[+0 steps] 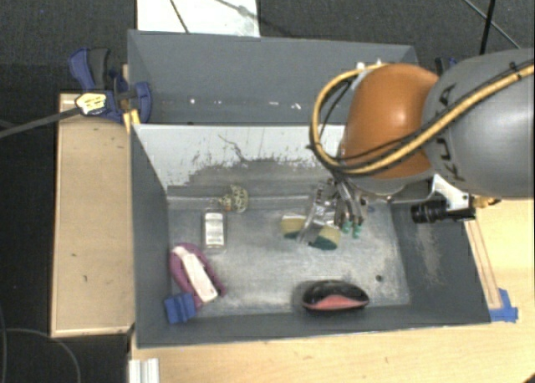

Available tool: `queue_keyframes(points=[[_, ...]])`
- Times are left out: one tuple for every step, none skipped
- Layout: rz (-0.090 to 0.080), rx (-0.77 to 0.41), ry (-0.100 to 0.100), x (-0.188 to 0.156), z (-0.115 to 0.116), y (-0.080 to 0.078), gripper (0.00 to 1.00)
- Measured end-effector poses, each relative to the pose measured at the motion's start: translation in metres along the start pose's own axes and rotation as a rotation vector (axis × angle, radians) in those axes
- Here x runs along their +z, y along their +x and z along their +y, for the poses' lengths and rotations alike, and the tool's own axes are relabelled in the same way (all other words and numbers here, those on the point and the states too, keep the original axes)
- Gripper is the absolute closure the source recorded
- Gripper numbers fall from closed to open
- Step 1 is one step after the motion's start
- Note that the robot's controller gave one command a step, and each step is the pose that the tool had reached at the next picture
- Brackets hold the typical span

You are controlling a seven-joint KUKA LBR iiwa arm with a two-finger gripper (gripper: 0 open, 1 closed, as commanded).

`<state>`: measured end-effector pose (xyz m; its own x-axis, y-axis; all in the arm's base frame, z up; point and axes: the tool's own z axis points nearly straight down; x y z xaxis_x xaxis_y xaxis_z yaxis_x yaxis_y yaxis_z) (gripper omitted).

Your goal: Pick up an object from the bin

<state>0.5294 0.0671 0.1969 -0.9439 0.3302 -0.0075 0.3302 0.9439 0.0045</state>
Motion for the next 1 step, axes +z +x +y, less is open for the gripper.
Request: queue_keyframes(points=[[-0.001,-0.547,0.0,-0.1411,0.0158,-0.0073,1.0]])
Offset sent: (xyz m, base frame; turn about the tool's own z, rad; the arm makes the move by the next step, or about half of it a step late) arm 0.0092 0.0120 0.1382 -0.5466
